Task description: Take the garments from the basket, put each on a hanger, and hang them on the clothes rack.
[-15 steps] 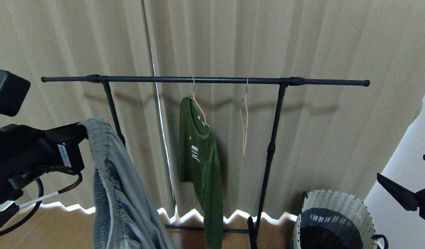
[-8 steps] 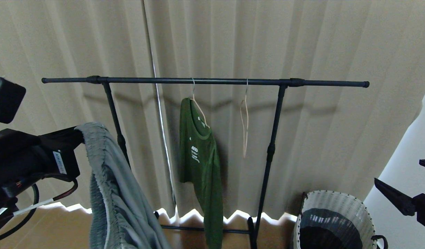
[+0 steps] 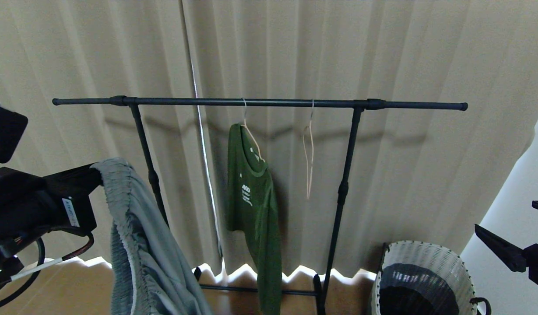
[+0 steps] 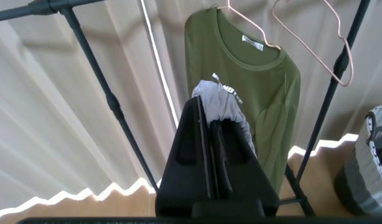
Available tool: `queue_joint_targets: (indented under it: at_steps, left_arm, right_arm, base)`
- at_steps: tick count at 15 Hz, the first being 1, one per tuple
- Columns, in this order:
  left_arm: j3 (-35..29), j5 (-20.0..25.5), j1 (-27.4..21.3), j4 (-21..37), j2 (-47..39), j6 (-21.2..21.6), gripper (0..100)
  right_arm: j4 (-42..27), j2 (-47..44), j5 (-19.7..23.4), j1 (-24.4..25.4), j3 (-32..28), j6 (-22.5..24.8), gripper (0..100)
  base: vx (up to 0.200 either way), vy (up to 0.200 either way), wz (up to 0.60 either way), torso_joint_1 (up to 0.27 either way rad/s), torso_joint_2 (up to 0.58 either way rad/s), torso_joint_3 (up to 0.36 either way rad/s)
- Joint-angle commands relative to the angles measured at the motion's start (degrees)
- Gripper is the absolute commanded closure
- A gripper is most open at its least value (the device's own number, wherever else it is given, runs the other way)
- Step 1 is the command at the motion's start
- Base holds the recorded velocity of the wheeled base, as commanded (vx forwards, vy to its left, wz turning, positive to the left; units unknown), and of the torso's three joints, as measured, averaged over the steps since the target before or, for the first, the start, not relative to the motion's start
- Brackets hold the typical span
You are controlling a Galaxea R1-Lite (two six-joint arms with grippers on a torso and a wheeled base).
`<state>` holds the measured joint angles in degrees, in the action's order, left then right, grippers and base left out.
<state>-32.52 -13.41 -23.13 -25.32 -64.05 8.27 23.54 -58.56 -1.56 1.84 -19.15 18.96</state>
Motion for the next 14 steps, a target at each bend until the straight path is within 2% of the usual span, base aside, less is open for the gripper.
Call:
queue_joint_targets:
  at_steps: [1, 8, 14]
  left_arm:
    - [0.0, 0.0, 0.0, 0.0, -0.1, 0.3, 100]
    - [0.6, 0.0, 0.0, 0.0, -0.4, 0.4, 100]
    - [1.4, 0.0, 0.0, -0.1, -0.3, 1.1, 100]
  right_arm:
    - [0.0, -0.1, 0.0, 0.0, 0.0, 0.0, 0]
    - [0.1, -0.3, 0.0, 0.0, -0.9, -0.7, 0]
    - [0.0, -0.2, 0.1, 0.0, -1.6, -1.2, 0]
  base:
    - [0.000, 0.200, 0.00, -0.002, 0.01, 0.002]
    - [0.000, 0.200, 0.00, 0.006, 0.00, 0.001]
    - [0.000, 0.000, 0.00, 0.000, 0.00, 0.000]
